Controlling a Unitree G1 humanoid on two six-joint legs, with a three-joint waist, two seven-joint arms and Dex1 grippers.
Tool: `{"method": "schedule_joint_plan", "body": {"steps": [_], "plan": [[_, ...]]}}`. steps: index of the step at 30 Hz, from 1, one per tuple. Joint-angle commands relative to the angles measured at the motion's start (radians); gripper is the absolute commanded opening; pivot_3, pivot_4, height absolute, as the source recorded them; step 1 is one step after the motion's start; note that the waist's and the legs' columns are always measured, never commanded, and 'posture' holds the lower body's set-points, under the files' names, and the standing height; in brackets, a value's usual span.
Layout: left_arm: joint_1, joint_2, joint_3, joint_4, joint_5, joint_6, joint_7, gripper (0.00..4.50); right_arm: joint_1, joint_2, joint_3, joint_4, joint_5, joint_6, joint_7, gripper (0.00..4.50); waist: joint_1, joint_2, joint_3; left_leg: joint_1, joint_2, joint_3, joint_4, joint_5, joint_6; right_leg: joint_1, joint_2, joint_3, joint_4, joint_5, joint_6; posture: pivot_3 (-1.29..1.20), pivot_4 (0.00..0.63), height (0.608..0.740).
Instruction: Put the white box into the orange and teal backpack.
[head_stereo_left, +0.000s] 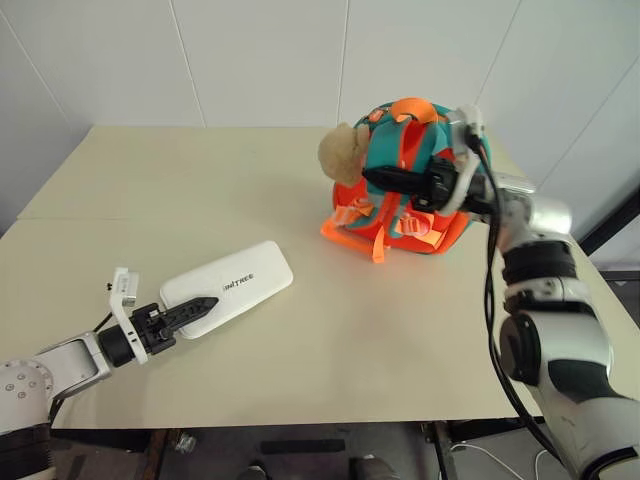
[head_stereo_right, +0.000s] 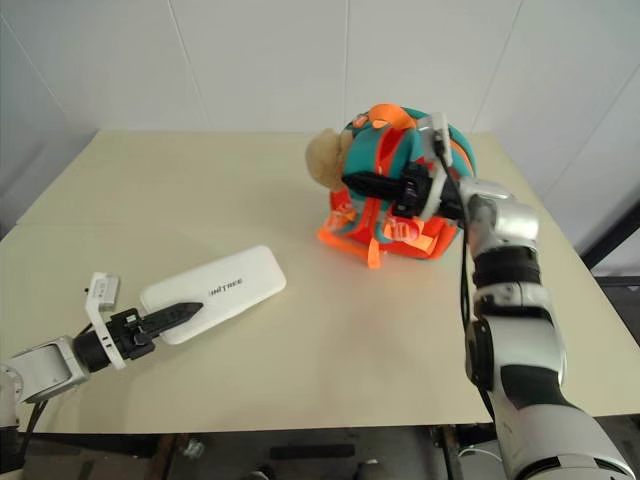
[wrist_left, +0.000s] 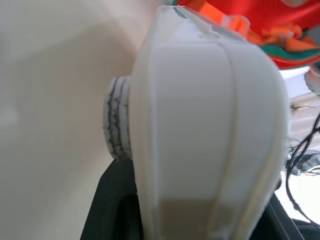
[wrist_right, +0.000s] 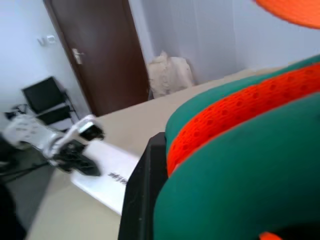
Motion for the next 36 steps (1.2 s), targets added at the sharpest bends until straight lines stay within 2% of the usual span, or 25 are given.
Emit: {"method": "schedule_joint_plan", "body": {"steps": [1, 6, 9, 13, 19, 29, 36], "plan": [[0.055, 0.053, 0.020, -0.089, 0.013, -0.013, -0.057, 1.26, 0.042, -0.060, -0.033, -0.300, 0.162, 0.216, -0.040, 0.02, 0.001, 0.000, 0.000, 0.000, 0.000, 0.000, 0.000, 0.000, 0.000, 0.000, 0.000, 0.000, -0.001, -0.001, -0.001, 0.00, 0.150, 0.740], [0.071, 0.062, 0.131, -0.149, -0.123, -0.015, -0.051, 1.26, 0.152, -0.144, -0.076, -0.571, 0.392, 0.518, -0.106, 0.02, 0.002, 0.000, 0.000, 0.000, 0.000, 0.000, 0.001, -0.003, 0.005, -0.001, 0.000, 0.000, 0.000, -0.002, -0.002, 0.00, 0.150, 0.740], [0.086, 0.066, 0.183, -0.173, -0.188, -0.021, -0.026, 1.26, 0.214, -0.151, -0.091, -0.675, 0.494, 0.604, -0.163, 0.02, -0.001, -0.001, 0.000, 0.001, 0.000, 0.000, 0.001, -0.004, 0.006, -0.001, 0.000, 0.000, 0.000, -0.002, -0.002, 0.00, 0.150, 0.740], [0.111, 0.049, 0.217, -0.234, -0.247, -0.058, -0.019, 1.26, 0.263, -0.150, -0.078, -0.696, 0.528, 0.601, -0.223, 0.02, 0.000, -0.001, 0.000, 0.001, 0.000, 0.001, 0.004, -0.004, 0.007, -0.001, 0.000, 0.001, 0.001, -0.002, -0.002, 0.00, 0.150, 0.740], [0.069, 0.037, 0.207, -0.308, -0.277, -0.167, -0.059, 1.26, 0.363, -0.220, 0.044, -0.698, 0.463, 0.491, -0.158, 0.02, 0.013, -0.001, 0.000, 0.000, 0.000, 0.001, 0.005, -0.004, 0.007, 0.000, 0.000, 0.001, 0.000, -0.002, -0.002, 0.00, 0.150, 0.740], [-0.075, 0.143, -0.028, -0.209, -0.045, -0.260, -0.290, 1.26, 0.403, -0.273, 0.114, -0.671, 0.445, 0.420, -0.114, 0.02, 0.022, -0.001, 0.000, 0.001, 0.000, 0.001, 0.006, -0.004, 0.007, 0.000, 0.001, 0.001, 0.000, -0.002, -0.002, 0.00, 0.150, 0.740], [-0.208, 0.147, -0.153, -0.109, 0.093, -0.326, -0.411, 1.26, 0.430, -0.285, 0.110, -0.697, 0.462, 0.419, -0.127, 0.02, 0.027, -0.001, 0.000, 0.000, 0.000, 0.001, 0.006, -0.004, 0.007, 0.000, 0.001, 0.000, 0.000, -0.002, -0.002, 0.00, 0.150, 0.740]]}}
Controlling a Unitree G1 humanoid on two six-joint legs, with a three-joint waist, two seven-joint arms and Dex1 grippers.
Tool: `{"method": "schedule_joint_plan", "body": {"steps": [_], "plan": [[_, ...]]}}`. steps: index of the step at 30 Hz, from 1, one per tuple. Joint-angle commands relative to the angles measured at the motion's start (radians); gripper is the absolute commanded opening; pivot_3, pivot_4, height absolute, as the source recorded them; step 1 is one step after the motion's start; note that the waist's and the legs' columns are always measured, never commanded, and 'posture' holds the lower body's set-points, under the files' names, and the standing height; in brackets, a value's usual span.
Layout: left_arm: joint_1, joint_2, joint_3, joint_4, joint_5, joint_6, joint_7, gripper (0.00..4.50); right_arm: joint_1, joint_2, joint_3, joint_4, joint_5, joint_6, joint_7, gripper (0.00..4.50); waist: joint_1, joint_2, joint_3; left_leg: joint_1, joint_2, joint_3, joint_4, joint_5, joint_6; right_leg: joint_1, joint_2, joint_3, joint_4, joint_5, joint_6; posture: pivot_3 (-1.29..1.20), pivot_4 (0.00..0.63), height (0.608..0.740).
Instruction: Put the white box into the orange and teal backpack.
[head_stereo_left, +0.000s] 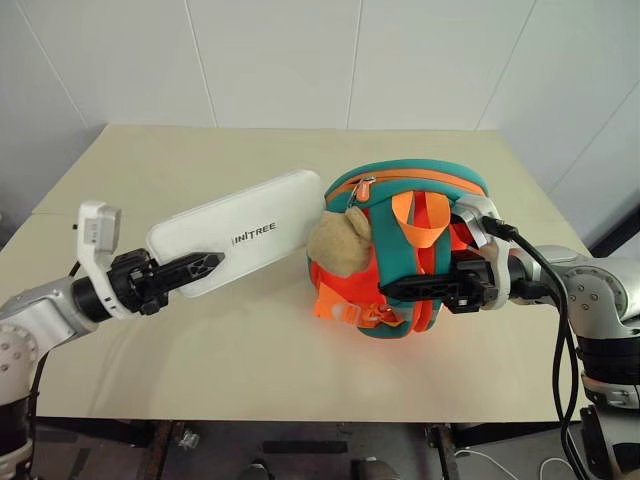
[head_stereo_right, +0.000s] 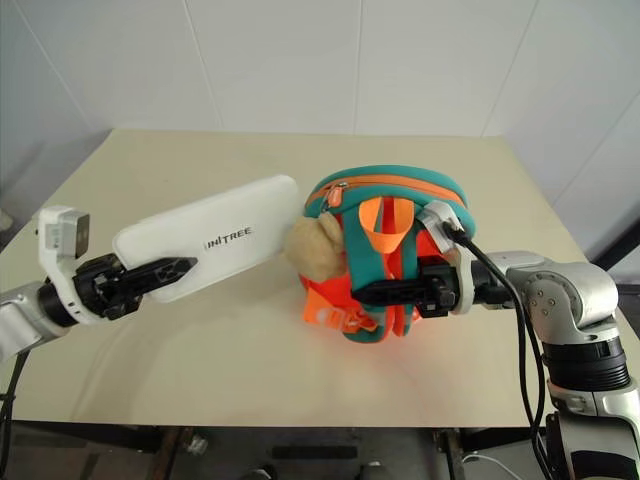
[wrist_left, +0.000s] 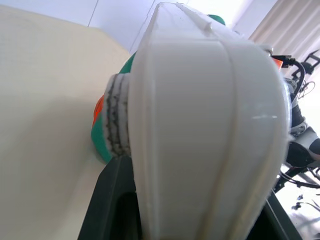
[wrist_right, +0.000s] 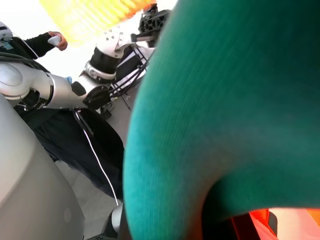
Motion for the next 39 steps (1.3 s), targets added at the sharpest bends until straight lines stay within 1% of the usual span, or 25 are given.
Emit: {"method": "schedule_joint_plan", "body": {"steps": [1, 4, 9, 13, 17, 18, 20, 23, 26, 29, 32, 36, 39], "plan": [[-0.052, 0.005, -0.031, 0.014, 0.033, -0.029, -0.066, 1.26, 0.018, -0.022, -0.014, -0.051, 0.031, 0.001, 0.003, 0.02, 0.003, 0.000, 0.000, 0.000, 0.000, 0.000, 0.000, 0.000, 0.000, 0.000, 0.000, 0.000, 0.000, 0.000, 0.000, 0.00, 0.150, 0.740], [-0.105, 0.005, -0.020, 0.064, 0.039, -0.034, -0.086, 1.26, 0.035, -0.032, -0.022, -0.066, 0.041, 0.005, -0.001, 0.02, 0.007, 0.000, 0.000, 0.000, 0.000, 0.000, 0.000, 0.000, 0.000, 0.000, 0.000, 0.000, 0.000, 0.000, 0.000, 0.00, 0.150, 0.740], [-0.185, 0.039, -0.014, 0.141, 0.065, -0.026, -0.133, 1.26, 0.050, -0.057, -0.026, -0.078, 0.058, 0.009, 0.006, 0.02, 0.011, 0.000, 0.000, 0.000, 0.000, 0.000, 0.001, 0.000, 0.000, 0.000, 0.000, 0.000, 0.001, 0.000, 0.000, 0.00, 0.150, 0.740], [-0.200, 0.047, -0.039, 0.143, 0.090, -0.025, -0.178, 1.26, 0.051, -0.067, -0.015, -0.077, 0.057, 0.002, 0.017, 0.02, 0.008, 0.000, 0.000, 0.000, 0.000, 0.000, 0.001, 0.000, 0.000, 0.000, 0.000, 0.000, 0.001, 0.000, 0.000, 0.00, 0.150, 0.740], [-0.180, 0.048, -0.078, 0.103, 0.126, -0.032, -0.223, 1.26, 0.047, -0.065, -0.008, -0.072, 0.053, -0.005, 0.020, 0.02, 0.008, 0.000, 0.000, 0.000, 0.000, 0.000, 0.000, 0.000, 0.000, 0.000, 0.000, 0.000, 0.001, 0.000, 0.000, 0.00, 0.150, 0.740], [-0.175, 0.048, -0.090, 0.093, 0.148, -0.051, -0.235, 1.26, 0.046, -0.065, -0.007, -0.071, 0.052, -0.007, 0.020, 0.02, 0.008, 0.000, 0.000, 0.000, 0.000, 0.000, 0.001, 0.000, 0.000, 0.000, 0.000, 0.000, 0.001, 0.000, 0.000, 0.00, 0.150, 0.740], [-0.162, 0.053, -0.155, 0.074, 0.261, -0.158, -0.276, 1.26, 0.044, -0.064, -0.004, -0.070, 0.050, -0.011, 0.021, 0.02, 0.009, 0.000, 0.000, 0.000, 0.000, 0.000, 0.001, 0.000, 0.000, 0.000, 0.000, 0.000, 0.001, 0.000, 0.000, 0.00, 0.150, 0.740], [-0.179, 0.039, -0.226, 0.085, 0.395, -0.288, -0.286, 1.26, 0.041, -0.063, -0.001, -0.068, 0.048, -0.013, 0.023, 0.02, 0.015, 0.000, 0.000, 0.000, 0.000, 0.000, 0.001, 0.000, 0.000, 0.001, 0.000, 0.000, 0.001, 0.000, 0.000, 0.00, 0.150, 0.740], [-0.210, 0.027, -0.281, 0.103, 0.491, -0.420, -0.324, 1.26, 0.038, -0.062, 0.003, -0.066, 0.045, -0.018, 0.024, 0.02, 0.020, 0.000, 0.000, 0.001, 0.000, 0.000, 0.003, 0.000, 0.000, 0.001, 0.000, 0.000, 0.001, 0.000, 0.001, 0.00, 0.150, 0.740], [-0.240, 0.030, -0.329, 0.124, 0.570, -0.515, -0.368, 1.26, 0.033, -0.061, 0.006, -0.064, 0.043, -0.024, 0.025, 0.02, 0.022, 0.000, 0.000, 0.001, 0.000, 0.000, 0.003, 0.000, 0.000, 0.002, 0.000, 0.000, 0.001, 0.001, 0.001, 0.00, 0.150, 0.740], [-0.318, 0.015, -0.384, 0.159, 0.631, -0.529, -0.362, 1.26, 0.026, -0.057, 0.013, -0.059, 0.040, -0.030, 0.027, 0.02, 0.024, 0.000, 0.000, 0.001, 0.000, 0.000, 0.003, 0.000, 0.000, 0.002, 0.000, 0.000, 0.001, 0.001, 0.001, 0.00, 0.150, 0.740], [-0.445, 0.023, -0.511, 0.198, 0.747, -0.471, -0.368, 1.26, 0.012, -0.053, 0.027, -0.052, 0.033, -0.040, 0.038, 0.02, 0.023, 0.000, 0.000, 0.000, 0.000, -0.001, 0.005, 0.000, 0.001, 0.002, 0.001, 0.000, 0.002, 0.001, 0.002, 0.00, 0.150, 0.740], [-0.584, -0.033, -0.591, 0.270, 0.787, -0.452, -0.425, 1.26, -0.025, -0.067, 0.046, -0.027, 0.017, -0.058, 0.073, 0.02, 0.023, 0.000, 0.000, 0.000, 0.000, -0.001, 0.005, 0.000, 0.001, 0.003, 0.001, 0.000, 0.002, 0.001, 0.003, 0.00, 0.150, 0.740]]}}
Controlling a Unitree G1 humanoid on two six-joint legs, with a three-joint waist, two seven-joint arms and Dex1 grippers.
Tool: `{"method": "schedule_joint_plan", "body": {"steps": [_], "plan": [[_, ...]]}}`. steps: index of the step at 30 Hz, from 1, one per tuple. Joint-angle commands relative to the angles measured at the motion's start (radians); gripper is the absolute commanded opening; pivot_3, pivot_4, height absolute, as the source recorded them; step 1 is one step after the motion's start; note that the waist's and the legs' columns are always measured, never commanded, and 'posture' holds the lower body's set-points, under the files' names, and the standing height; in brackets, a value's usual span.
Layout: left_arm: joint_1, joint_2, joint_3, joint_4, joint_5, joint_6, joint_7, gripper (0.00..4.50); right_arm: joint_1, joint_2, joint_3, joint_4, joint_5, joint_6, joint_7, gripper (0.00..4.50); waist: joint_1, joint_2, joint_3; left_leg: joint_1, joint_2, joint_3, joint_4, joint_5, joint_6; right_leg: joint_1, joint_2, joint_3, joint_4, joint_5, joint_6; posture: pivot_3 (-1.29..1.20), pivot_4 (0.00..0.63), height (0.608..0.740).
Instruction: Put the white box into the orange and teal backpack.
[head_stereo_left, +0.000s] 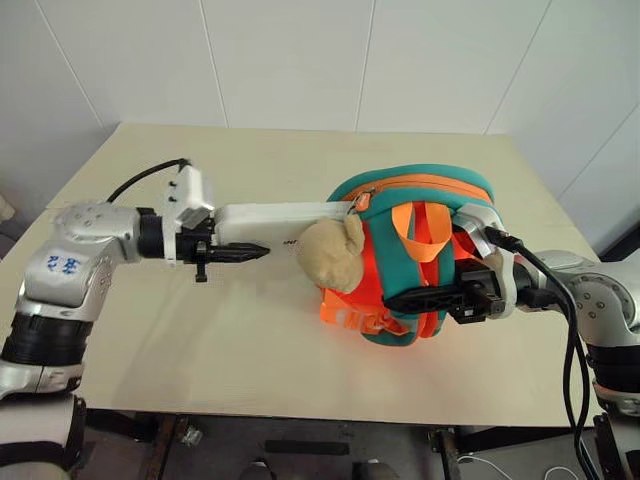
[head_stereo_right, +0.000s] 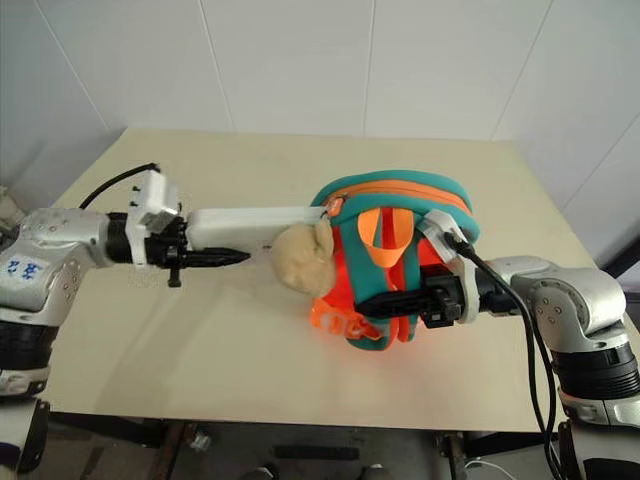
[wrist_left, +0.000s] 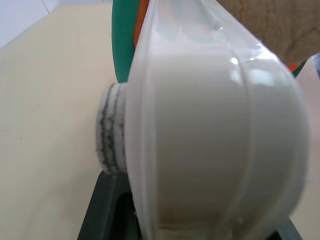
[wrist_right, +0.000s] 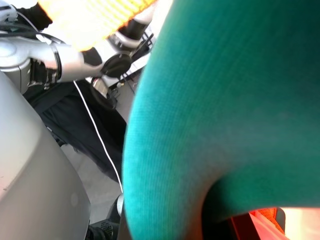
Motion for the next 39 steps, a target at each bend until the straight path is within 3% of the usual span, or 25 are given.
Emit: {"method": "schedule_joint_plan", "body": {"steps": [1, 7, 13, 17, 18, 25, 39], "plan": [[-0.125, -0.058, -0.108, 0.083, 0.081, 0.003, -0.076, 1.26, -0.057, -0.018, 0.015, 0.016, -0.015, -0.033, 0.050, 0.02, 0.000, 0.000, 0.000, 0.000, 0.000, 0.000, 0.000, 0.000, 0.000, 0.000, 0.000, 0.000, 0.000, 0.000, 0.000, 0.00, 0.150, 0.740], [-0.293, -0.272, -0.187, 0.285, 0.170, -0.037, -0.072, 1.26, -0.086, -0.004, 0.041, 0.038, -0.042, -0.066, 0.067, 0.02, 0.001, 0.000, 0.000, -0.001, 0.000, -0.001, 0.000, 0.000, 0.000, 0.000, 0.000, 0.000, 0.000, -0.001, 0.001, 0.00, 0.150, 0.740], [-0.335, -0.493, -0.188, 0.428, 0.239, -0.114, 0.035, 1.26, -0.074, 0.016, 0.042, 0.009, -0.043, -0.078, 0.041, 0.02, 0.000, 0.000, 0.000, -0.002, 0.000, 0.000, 0.000, 0.001, -0.001, -0.001, 0.000, 0.000, 0.000, -0.002, 0.001, 0.00, 0.150, 0.740], [-0.346, -0.559, -0.153, 0.481, 0.250, -0.117, 0.088, 1.26, -0.060, 0.026, 0.029, -0.012, -0.035, -0.075, 0.020, 0.02, -0.001, 0.000, 0.000, -0.002, 0.000, 0.000, 0.000, 0.001, -0.001, -0.001, 0.000, 0.000, 0.001, -0.002, 0.001, 0.00, 0.150, 0.740], [-0.348, -0.563, -0.140, 0.486, 0.246, -0.116, 0.096, 1.60, -0.054, 0.026, 0.025, -0.018, -0.032, -0.073, 0.014, 0.00, -0.001, 0.000, 0.000, -0.002, 0.000, 0.000, 0.001, 0.001, -0.001, -0.001, 0.000, 0.000, 0.002, -0.002, 0.001, 0.00, 0.150, 0.740], [-0.307, -0.462, -0.080, 0.393, 0.206, -0.097, -0.019, 3.55, -0.015, 0.023, 0.009, -0.035, -0.024, -0.075, -0.013, 0.00, -0.006, 0.001, 0.000, -0.001, 0.000, -0.001, 0.002, 0.001, -0.001, -0.001, 0.000, 0.000, 0.006, -0.002, 0.002, 0.00, 0.150, 0.740], [-0.196, -0.161, 0.007, 0.290, 0.132, -0.026, -0.254, 3.55, 0.008, 0.031, 0.026, -0.009, -0.054, -0.103, -0.037, 0.00, -0.006, 0.001, 0.000, 0.000, 0.000, -0.001, 0.002, 0.001, 0.000, -0.002, 0.001, 0.000, 0.009, -0.003, 0.001, 0.00, 0.150, 0.740]]}}
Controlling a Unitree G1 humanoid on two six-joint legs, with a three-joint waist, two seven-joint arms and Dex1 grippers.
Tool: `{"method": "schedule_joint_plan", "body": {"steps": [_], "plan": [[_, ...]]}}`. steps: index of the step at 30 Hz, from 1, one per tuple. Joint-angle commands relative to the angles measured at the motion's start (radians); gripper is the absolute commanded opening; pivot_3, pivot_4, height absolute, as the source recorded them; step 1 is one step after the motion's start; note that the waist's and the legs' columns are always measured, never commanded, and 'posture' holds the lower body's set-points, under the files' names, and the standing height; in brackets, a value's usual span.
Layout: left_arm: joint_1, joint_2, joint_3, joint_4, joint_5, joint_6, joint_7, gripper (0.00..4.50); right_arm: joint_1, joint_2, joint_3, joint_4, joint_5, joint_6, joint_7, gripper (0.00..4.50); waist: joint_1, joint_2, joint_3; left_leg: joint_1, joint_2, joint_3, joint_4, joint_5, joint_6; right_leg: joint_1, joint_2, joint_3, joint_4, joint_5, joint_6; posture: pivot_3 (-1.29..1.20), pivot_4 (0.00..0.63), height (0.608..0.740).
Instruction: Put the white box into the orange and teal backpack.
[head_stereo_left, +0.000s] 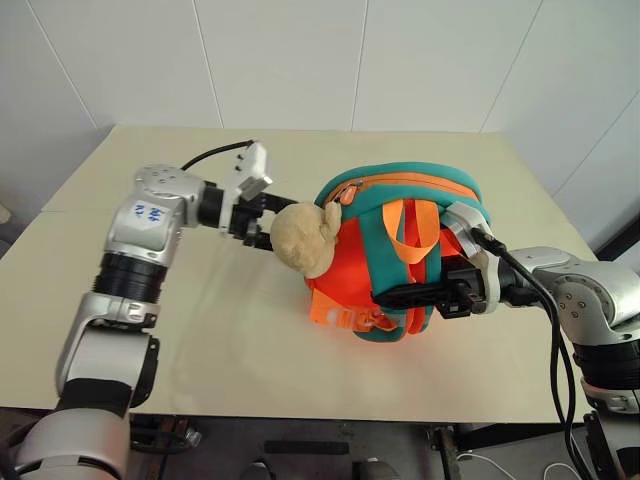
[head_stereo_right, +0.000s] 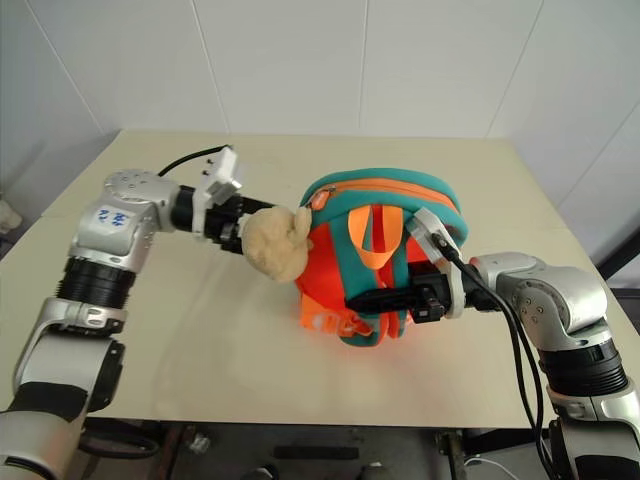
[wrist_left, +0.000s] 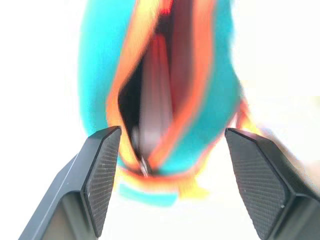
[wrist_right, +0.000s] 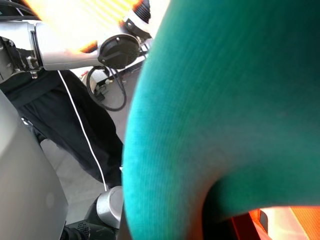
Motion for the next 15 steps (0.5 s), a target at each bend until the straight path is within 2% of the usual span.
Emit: {"method": "schedule_joint_plan", "body": {"steps": [1, 4, 7, 12, 15], "plan": [[0.027, 0.057, 0.052, -0.062, -0.036, 0.015, -0.027, 3.55, 0.011, -0.001, -0.011, -0.013, 0.005, -0.004, -0.003, 0.00, 0.002, 0.000, 0.000, 0.000, 0.000, 0.000, 0.000, 0.000, 0.000, 0.000, 0.000, 0.000, 0.000, 0.000, 0.000, 0.00, 0.150, 0.740], [0.092, 0.130, 0.081, -0.121, -0.055, 0.049, -0.041, 3.55, 0.019, -0.003, -0.014, -0.014, 0.002, -0.003, -0.008, 0.00, 0.000, 0.000, 0.000, 0.000, 0.000, 0.000, 0.001, 0.000, 0.000, 0.000, 0.000, 0.000, 0.001, 0.000, 0.000, 0.00, 0.150, 0.740], [0.139, 0.151, 0.137, -0.192, -0.098, 0.071, -0.010, 3.55, 0.024, -0.001, -0.015, -0.008, 0.002, -0.004, -0.010, 0.00, 0.000, 0.000, 0.000, 0.000, 0.000, 0.000, 0.001, 0.000, 0.000, 0.000, 0.000, 0.000, 0.001, 0.000, 0.000, 0.00, 0.150, 0.740], [0.169, 0.102, 0.189, -0.308, -0.177, 0.116, 0.059, 3.55, 0.008, 0.010, 0.001, 0.014, -0.011, -0.010, 0.000, 0.00, 0.006, 0.000, 0.000, 0.000, 0.000, -0.001, 0.006, 0.000, 0.000, 0.002, 0.000, -0.001, 0.003, 0.000, 0.000, 0.00, 0.150, 0.740], [0.154, 0.018, 0.196, -0.306, -0.168, 0.072, 0.163, 3.55, -0.008, 0.019, 0.010, 0.028, -0.018, -0.014, 0.006, 0.00, 0.006, 0.000, 0.000, 0.000, 0.000, -0.001, 0.008, 0.000, 0.001, 0.003, 0.000, -0.001, 0.003, 0.001, 0.001, 0.00, 0.150, 0.740]]}}
